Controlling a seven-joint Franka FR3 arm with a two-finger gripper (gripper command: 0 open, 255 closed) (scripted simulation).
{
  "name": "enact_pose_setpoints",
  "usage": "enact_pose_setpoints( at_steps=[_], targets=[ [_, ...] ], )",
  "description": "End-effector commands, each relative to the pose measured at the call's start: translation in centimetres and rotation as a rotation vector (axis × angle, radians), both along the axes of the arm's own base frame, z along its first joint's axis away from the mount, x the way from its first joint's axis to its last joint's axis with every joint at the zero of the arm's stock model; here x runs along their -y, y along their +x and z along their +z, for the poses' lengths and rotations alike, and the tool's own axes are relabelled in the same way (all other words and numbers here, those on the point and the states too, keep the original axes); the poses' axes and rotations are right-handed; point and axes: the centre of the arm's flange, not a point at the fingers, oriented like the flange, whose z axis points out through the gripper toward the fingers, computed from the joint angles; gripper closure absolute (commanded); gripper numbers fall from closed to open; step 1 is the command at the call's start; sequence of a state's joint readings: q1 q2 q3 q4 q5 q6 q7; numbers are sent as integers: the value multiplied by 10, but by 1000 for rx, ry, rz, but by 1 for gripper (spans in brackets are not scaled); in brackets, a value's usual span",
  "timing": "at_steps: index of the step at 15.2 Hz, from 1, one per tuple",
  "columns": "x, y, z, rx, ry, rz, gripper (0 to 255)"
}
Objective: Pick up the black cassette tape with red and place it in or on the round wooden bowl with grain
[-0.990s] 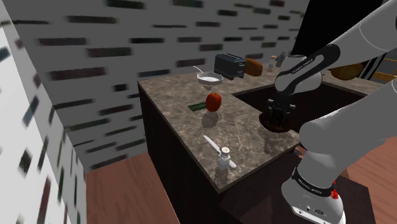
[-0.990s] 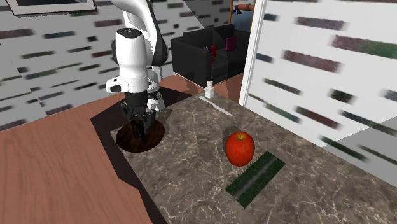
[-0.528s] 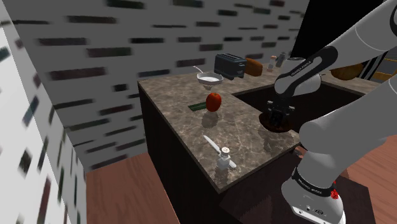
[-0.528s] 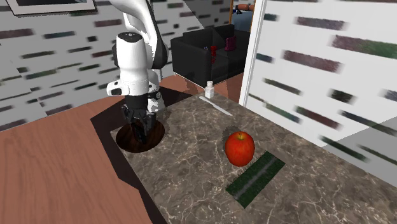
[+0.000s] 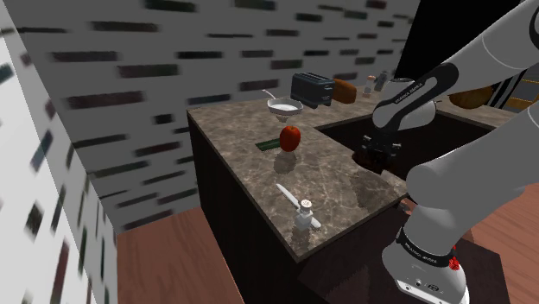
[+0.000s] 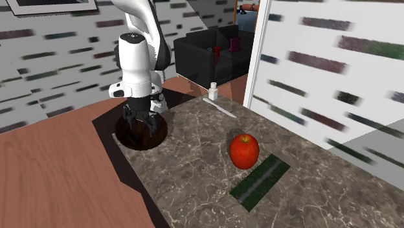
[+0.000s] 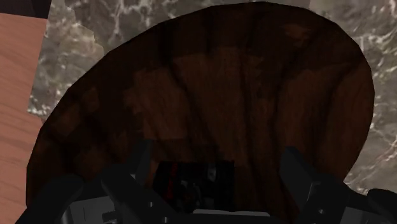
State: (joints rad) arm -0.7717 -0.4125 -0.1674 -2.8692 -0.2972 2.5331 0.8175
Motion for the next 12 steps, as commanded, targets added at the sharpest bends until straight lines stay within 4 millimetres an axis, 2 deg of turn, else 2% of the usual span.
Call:
enact_pose_setpoints(
  at_steps=[1, 4, 12],
  targets=[
    [-2, 0, 13, 0, 0, 0, 0],
    [-7, 1, 49, 0, 0, 0, 0],
    [-7, 1, 49, 0, 0, 0, 0]
  ],
)
